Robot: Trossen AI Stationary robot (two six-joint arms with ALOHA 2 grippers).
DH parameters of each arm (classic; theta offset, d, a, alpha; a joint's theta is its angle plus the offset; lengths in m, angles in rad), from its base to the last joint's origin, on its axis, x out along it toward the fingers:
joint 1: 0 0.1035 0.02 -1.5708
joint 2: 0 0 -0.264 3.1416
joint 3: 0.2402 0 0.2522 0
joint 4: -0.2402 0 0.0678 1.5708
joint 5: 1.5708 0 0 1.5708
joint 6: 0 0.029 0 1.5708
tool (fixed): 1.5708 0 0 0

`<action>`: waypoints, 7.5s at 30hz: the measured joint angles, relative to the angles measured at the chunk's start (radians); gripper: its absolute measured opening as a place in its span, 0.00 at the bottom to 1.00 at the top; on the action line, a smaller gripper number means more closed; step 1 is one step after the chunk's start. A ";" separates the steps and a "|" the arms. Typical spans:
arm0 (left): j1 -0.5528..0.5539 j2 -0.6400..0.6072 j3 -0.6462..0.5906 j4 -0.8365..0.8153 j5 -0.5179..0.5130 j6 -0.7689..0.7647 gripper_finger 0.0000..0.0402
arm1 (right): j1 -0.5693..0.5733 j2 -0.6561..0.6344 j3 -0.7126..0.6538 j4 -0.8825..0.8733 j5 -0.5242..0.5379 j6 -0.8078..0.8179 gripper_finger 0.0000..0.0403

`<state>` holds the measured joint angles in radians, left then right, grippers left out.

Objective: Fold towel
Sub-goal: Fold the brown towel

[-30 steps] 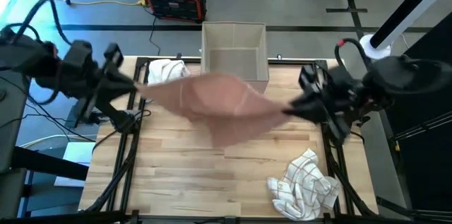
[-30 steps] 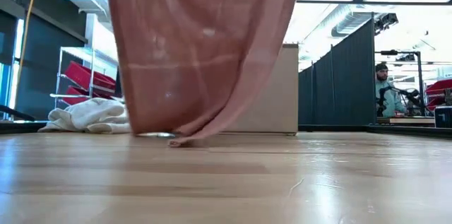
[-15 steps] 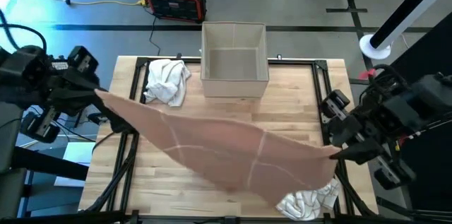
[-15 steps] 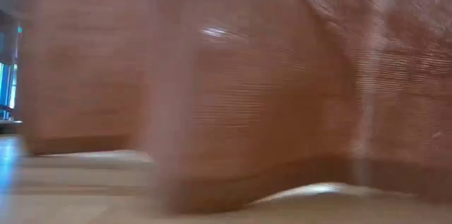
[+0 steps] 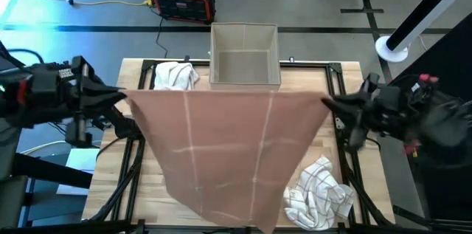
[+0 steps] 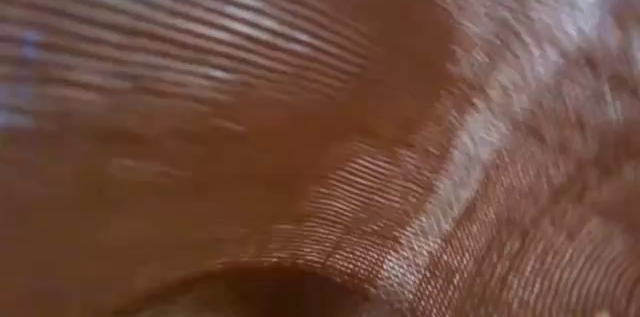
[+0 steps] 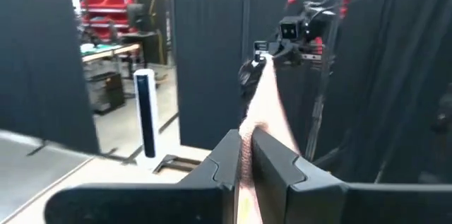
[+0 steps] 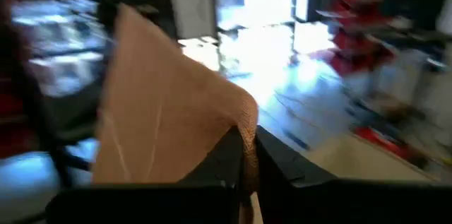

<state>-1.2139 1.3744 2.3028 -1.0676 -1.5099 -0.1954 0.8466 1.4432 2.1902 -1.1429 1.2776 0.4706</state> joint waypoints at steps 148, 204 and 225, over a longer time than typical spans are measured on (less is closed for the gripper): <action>0.784 -0.200 -0.846 -0.351 0.961 -0.093 0.04 | -0.346 -0.027 -0.837 -0.071 -0.591 0.281 0.02; 0.698 -0.042 -1.674 0.542 1.379 -0.624 0.04 | -0.285 0.259 -1.450 1.053 -1.035 0.475 0.02; 0.543 0.050 -1.527 0.652 1.299 -0.970 0.04 | -0.234 0.229 -1.081 0.542 -1.125 0.285 0.02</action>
<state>-0.6708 1.4242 0.7759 -0.4157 -0.2109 -1.1658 0.6124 1.6720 1.1096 -0.6009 0.1528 0.7559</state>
